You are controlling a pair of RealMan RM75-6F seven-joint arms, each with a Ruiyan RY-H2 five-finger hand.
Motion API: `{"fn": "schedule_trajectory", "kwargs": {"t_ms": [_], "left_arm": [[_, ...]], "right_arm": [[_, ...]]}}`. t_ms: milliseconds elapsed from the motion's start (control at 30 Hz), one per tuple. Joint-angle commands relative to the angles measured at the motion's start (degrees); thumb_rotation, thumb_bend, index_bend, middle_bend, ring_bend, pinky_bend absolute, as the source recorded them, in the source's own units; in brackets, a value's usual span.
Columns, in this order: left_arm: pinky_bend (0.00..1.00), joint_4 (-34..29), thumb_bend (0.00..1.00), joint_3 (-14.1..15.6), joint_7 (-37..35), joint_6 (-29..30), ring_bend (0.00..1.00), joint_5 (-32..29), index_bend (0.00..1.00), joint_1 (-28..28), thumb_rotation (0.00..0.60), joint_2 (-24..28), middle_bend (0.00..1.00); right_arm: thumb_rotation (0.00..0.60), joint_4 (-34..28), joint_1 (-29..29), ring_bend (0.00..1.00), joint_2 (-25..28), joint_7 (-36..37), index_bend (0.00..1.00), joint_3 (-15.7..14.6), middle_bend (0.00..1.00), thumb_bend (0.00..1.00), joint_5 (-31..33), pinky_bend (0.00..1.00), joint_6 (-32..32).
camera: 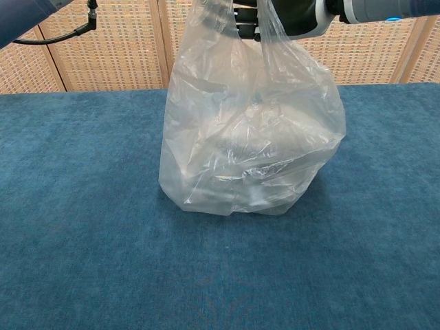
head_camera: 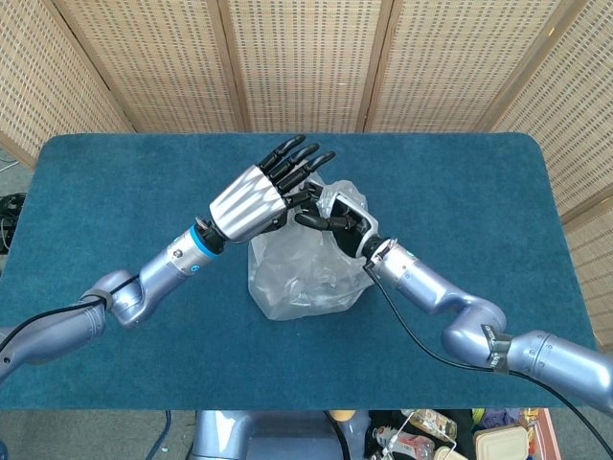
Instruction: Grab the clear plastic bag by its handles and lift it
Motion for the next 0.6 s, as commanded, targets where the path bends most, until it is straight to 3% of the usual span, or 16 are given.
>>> {"fn": "schedule_trajectory", "kwargs": {"t_ms": [33,600], "left_arm": [[0.03,-0.02,0.52,0.05,0.05,-0.27,0.0,-0.09,0.65,-0.03,0.6,-0.05,0.0],[0.03,-0.62,0.5,-0.58,0.11,-2.46,0.0,-2.15,0.61,-0.03,0.6,-0.28,0.0]], "right_arm": [[0.6,-0.1,-0.3,0.35,-0.13,0.53,0.39,0.44,0.46,0.0,-0.61,0.3,-0.28],[0.6,-0.82,-1.14,0.49,-0.27,3.37,0.45,0.91,0.59,0.0,-4.77,0.35,-1.32]]}}
